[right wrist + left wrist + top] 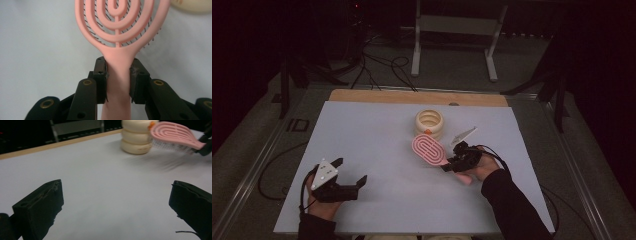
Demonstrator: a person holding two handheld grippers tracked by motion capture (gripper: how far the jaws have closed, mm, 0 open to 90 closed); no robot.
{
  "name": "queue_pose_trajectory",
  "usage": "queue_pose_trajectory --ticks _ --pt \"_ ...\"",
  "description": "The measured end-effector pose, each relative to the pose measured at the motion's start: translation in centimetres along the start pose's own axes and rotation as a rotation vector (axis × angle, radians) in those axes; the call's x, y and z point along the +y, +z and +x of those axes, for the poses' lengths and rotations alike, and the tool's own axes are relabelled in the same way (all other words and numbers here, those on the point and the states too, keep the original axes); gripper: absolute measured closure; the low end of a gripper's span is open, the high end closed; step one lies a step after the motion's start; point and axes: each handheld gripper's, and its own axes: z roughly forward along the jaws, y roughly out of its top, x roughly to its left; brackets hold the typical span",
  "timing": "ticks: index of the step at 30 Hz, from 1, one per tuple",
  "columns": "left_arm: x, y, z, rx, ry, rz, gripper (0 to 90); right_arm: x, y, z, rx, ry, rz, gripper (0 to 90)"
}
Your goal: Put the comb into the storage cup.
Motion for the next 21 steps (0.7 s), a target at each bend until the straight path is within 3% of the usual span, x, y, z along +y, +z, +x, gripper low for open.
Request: queue_pose_trajectory --ticks 1,4,6,10,15,16,18,19,21 --pt "1.0 2.1 -1.4 -0.087 -0.028 0.022 0.4 0.1 -0.4 0.1 0.032 -0.002 -0.07 71.6" --pt "2.4 4.3 -3.2 -0.148 -0.011 0.053 0.4 0.4 -0.9 0.4 0.063 -0.005 -0.151 71.6" --pt "3.4 5.7 -4.4 -0.182 -0.004 0.054 0.4 0.7 -1.1 0.8 0.064 -0.008 -0.176 71.7" --pt "5.4 7.8 -6.1 -0.229 0.0 0.047 0.4 1.1 -1.3 1.3 0.07 -0.027 -0.221 71.8" --pt "6.6 9.1 -6.8 -0.25 -0.022 0.041 0.4 1.3 -1.4 2.1 0.079 -0.037 -0.258 71.9" --pt "7.2 9.7 -6.7 -0.278 -0.075 0.027 0.5 1.4 -1.4 2.2 0.08 -0.043 -0.272 72.0" --pt "7.2 9.7 -6.7 -0.278 -0.075 0.027 1.1 1.4 -1.4 2.3 0.084 -0.047 -0.281 72.0" --pt "7.7 10.3 -6.7 -0.309 -0.137 0.021 3.7 1.6 -1.3 2.5 0.09 -0.051 -0.294 72.0" --pt "7.9 10.7 -6.9 -0.331 -0.17 0.016 5.8 1.7 -1.2 2.7 0.096 -0.054 -0.302 72.1"
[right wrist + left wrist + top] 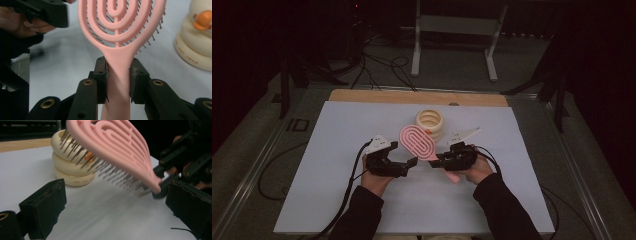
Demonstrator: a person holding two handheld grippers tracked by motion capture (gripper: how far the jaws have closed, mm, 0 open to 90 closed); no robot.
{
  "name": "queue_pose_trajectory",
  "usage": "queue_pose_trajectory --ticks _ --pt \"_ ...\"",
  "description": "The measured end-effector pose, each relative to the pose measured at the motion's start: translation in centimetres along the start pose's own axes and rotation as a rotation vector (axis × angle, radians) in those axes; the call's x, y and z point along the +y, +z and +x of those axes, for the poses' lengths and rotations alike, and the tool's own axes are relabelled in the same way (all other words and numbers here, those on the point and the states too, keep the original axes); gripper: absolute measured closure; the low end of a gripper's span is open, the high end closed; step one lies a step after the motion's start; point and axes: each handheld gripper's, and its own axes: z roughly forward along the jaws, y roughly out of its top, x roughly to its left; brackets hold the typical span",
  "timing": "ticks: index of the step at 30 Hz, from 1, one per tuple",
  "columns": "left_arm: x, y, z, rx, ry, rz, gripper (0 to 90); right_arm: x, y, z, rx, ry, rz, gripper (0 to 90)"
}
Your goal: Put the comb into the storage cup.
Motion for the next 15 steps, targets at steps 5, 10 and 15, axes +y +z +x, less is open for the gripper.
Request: queue_pose_trajectory --ticks 5,10,15 --pt "0.35 0.59 -0.15 -0.007 -0.046 -0.008 13.5 0.27 0.37 0.36 0.006 -0.008 -0.021 72.3" --pt "0.66 0.74 -0.3 -0.023 -0.067 -0.024 25.0 0.55 0.61 0.7 0.012 -0.018 -0.03 72.6" --pt "0.84 0.45 -0.09 -0.025 -0.094 -0.044 37.7 0.61 0.67 0.76 0.017 -0.023 -0.038 73.0"
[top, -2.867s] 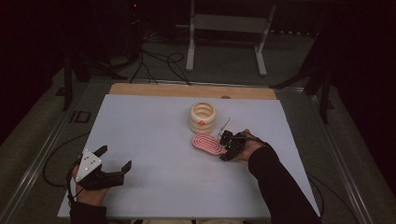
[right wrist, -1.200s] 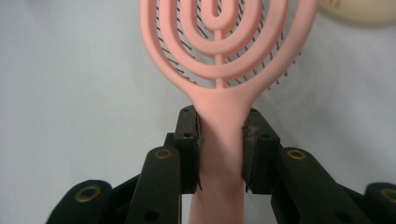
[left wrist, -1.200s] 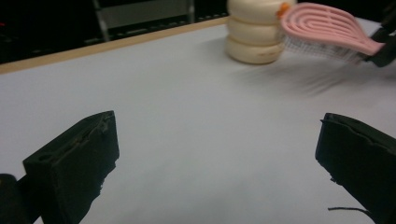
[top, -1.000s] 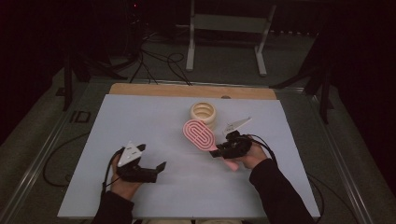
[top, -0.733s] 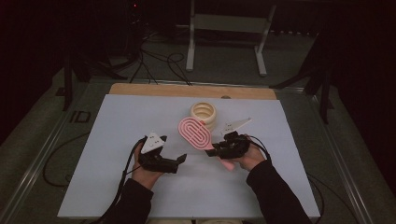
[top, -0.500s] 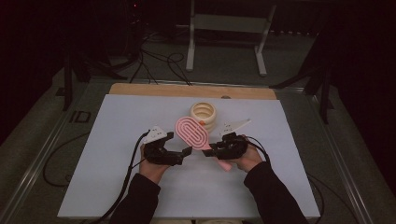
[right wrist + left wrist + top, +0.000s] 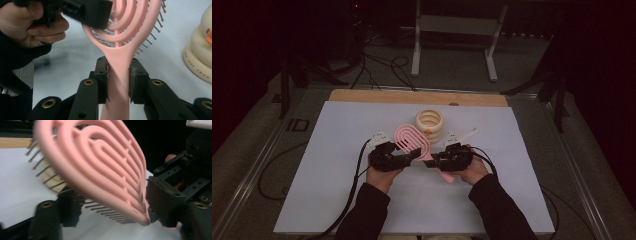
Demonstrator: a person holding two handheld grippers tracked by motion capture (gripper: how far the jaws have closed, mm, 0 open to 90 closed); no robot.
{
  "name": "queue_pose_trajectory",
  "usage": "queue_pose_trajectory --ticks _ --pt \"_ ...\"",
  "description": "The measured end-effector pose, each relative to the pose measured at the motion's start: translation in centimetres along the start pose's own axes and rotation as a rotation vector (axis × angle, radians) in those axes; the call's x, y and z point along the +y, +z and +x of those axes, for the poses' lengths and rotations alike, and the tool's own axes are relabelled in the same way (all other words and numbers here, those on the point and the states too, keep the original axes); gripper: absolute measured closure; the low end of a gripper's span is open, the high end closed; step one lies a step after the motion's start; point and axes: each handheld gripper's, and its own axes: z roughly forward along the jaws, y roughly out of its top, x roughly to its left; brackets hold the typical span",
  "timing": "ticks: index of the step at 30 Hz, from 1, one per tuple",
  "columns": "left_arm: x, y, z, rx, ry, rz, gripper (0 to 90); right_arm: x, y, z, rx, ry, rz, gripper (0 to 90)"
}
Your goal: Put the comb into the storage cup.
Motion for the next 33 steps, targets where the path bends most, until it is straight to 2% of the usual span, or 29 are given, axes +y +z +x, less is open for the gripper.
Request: queue_pose_trajectory --ticks 2,3,4,7,9,11,12,15,22,23,25,26,28,33 --pt "0.0 0.0 0.0 0.0 0.0 0.0 37.7 0.0 0.0 0.0 0.001 0.001 -0.001 73.2" --pt "0.1 -0.1 0.1 -0.029 -0.018 -0.012 37.7 0.0 0.0 0.0 0.001 0.001 -0.001 73.2" --pt "0.1 -0.1 0.1 -0.029 -0.018 -0.012 43.0 0.0 0.0 0.0 0.001 0.001 -0.001 73.2" --pt "0.1 0.0 0.1 -0.05 -0.033 -0.026 43.9 0.0 0.3 0.3 -0.002 -0.012 0.007 74.7" --pt "0.2 0.1 0.0 -0.088 -0.037 -0.029 46.5 0.0 0.4 0.3 0.0 -0.012 0.006 74.9" --pt "0.2 0.3 -0.3 -0.089 -0.025 -0.03 45.4 0.0 0.4 0.3 0.006 -0.015 0.002 75.1" --pt "0.3 0.3 -0.5 -0.088 -0.005 -0.039 45.4 0.0 0.6 0.4 0.011 -0.015 0.0 75.4" --pt "0.4 0.2 -0.5 -0.111 -0.016 -0.049 49.4 0.0 0.7 0.4 0.019 -0.011 0.001 75.7" --pt "0.5 0.1 -0.7 -0.12 0.003 -0.062 51.1 0.0 0.7 0.3 0.036 -0.003 -0.004 75.7" --pt "0.6 0.0 -0.7 -0.142 -0.007 -0.074 59.4 0.0 0.6 0.2 0.042 0.005 -0.002 74.2" --pt "0.6 0.0 -0.7 -0.142 -0.007 -0.074 61.0 -0.1 0.6 0.2 0.046 0.002 -0.006 74.2" --pt "0.7 0.1 -0.9 -0.156 -0.014 -0.084 61.0 -0.1 0.6 0.2 0.046 0.002 -0.006 74.0" --pt "0.8 0.1 -1.0 -0.153 -0.003 -0.084 63.6 0.0 0.6 0.2 0.052 0.004 -0.013 73.6" --pt "1.1 0.2 -1.4 -0.152 -0.011 -0.098 64.4 0.1 0.5 0.3 0.041 0.002 -0.02 72.9"
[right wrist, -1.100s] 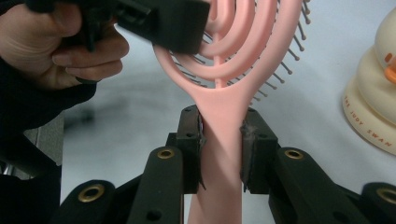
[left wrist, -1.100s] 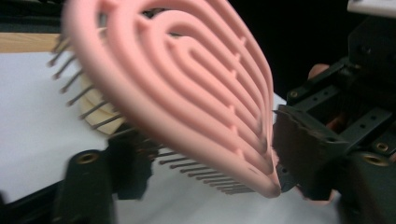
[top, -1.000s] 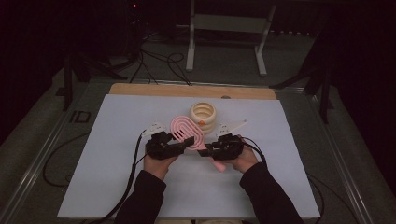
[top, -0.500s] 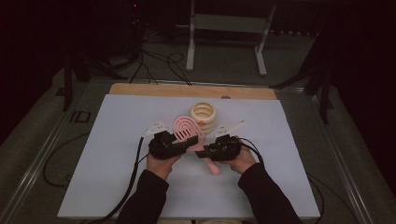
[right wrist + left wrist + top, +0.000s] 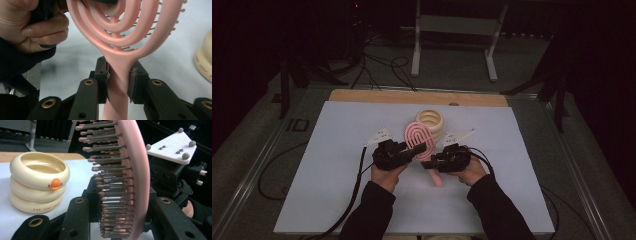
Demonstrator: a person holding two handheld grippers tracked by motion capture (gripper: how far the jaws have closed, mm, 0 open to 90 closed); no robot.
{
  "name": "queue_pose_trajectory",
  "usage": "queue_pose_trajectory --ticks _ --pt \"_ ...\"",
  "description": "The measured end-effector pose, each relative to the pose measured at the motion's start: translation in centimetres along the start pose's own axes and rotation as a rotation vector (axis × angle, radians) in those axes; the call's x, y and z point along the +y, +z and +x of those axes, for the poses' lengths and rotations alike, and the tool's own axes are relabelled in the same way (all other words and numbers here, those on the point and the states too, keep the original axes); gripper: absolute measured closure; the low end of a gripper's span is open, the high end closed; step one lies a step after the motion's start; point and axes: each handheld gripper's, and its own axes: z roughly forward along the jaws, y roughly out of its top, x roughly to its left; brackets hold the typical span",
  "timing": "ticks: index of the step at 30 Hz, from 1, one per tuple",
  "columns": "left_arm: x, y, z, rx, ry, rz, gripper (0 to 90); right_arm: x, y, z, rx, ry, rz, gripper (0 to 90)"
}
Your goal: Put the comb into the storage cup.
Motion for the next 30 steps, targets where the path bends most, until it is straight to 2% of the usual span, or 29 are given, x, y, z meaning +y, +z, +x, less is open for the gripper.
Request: queue_pose_trajectory --ticks 6,8,12,14,15,16,20,22,25,26,27,28,30 --pt "0.3 0.1 -0.3 0.021 0.011 -0.011 65.3 0.2 0.0 0.3 -0.021 -0.027 0.002 69.8" --pt "0.4 0.0 -0.1 0.031 0.007 -0.014 65.3 0.3 0.0 0.6 -0.039 -0.048 0.01 65.8" --pt "0.6 -0.4 0.0 0.046 0.011 -0.023 65.4 0.4 0.0 0.7 -0.06 -0.056 0.022 59.3" --pt "0.6 -0.4 0.0 0.046 0.011 -0.023 65.4 0.4 0.0 0.7 -0.073 -0.059 0.022 59.3" --pt "0.8 -0.6 0.1 0.055 0.008 -0.036 65.4 0.4 0.0 0.7 -0.073 -0.059 0.022 55.6" --pt "0.8 -0.6 0.2 0.059 0.006 -0.038 65.4 0.4 -0.2 0.7 -0.104 -0.061 0.023 50.6" --pt "1.0 -0.9 0.4 0.072 0.01 -0.039 65.3 0.3 -0.5 0.7 -0.15 -0.06 0.019 43.2" --pt "1.1 -1.0 0.5 0.077 0.007 -0.043 65.3 0.2 -0.7 0.8 -0.181 -0.055 0.012 34.9" --pt "1.2 -1.0 0.6 0.081 0.008 -0.044 65.3 0.2 -0.7 0.8 -0.202 -0.046 0.004 31.2" --pt "1.2 -1.0 0.6 0.081 0.008 -0.044 65.3 0.2 -0.9 0.8 -0.224 -0.039 -0.013 31.2" --pt "1.4 -1.2 0.7 0.087 0.011 -0.043 65.3 0.2 -0.9 0.8 -0.224 -0.039 -0.013 25.3" --pt "1.5 -1.3 0.8 0.089 0.014 -0.044 65.4 0.1 -1.1 0.9 -0.279 -0.033 -0.016 13.6" --pt "1.7 -1.4 0.9 0.093 0.015 -0.046 65.3 0.1 -1.3 1.1 -0.32 -0.033 -0.02 9.4"
